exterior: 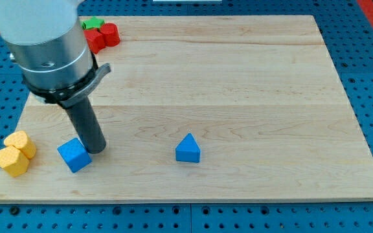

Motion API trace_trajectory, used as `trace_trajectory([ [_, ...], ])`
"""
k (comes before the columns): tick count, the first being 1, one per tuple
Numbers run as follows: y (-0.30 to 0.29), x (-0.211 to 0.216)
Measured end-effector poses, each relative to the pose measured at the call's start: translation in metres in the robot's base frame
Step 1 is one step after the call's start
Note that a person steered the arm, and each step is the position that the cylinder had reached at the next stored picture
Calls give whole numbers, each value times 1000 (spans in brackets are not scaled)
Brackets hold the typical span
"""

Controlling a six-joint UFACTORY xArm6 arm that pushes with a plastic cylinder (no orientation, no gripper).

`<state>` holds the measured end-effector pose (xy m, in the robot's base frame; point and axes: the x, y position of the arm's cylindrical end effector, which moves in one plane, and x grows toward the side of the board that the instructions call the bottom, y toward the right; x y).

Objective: Move the blue cube to the right of the yellow hexagon

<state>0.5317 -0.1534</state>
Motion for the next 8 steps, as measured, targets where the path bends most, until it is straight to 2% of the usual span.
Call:
trace_trajectory([
  [3, -45, 7],
  [5, -9, 45],
  [7, -10, 33],
  [8, -33, 32],
])
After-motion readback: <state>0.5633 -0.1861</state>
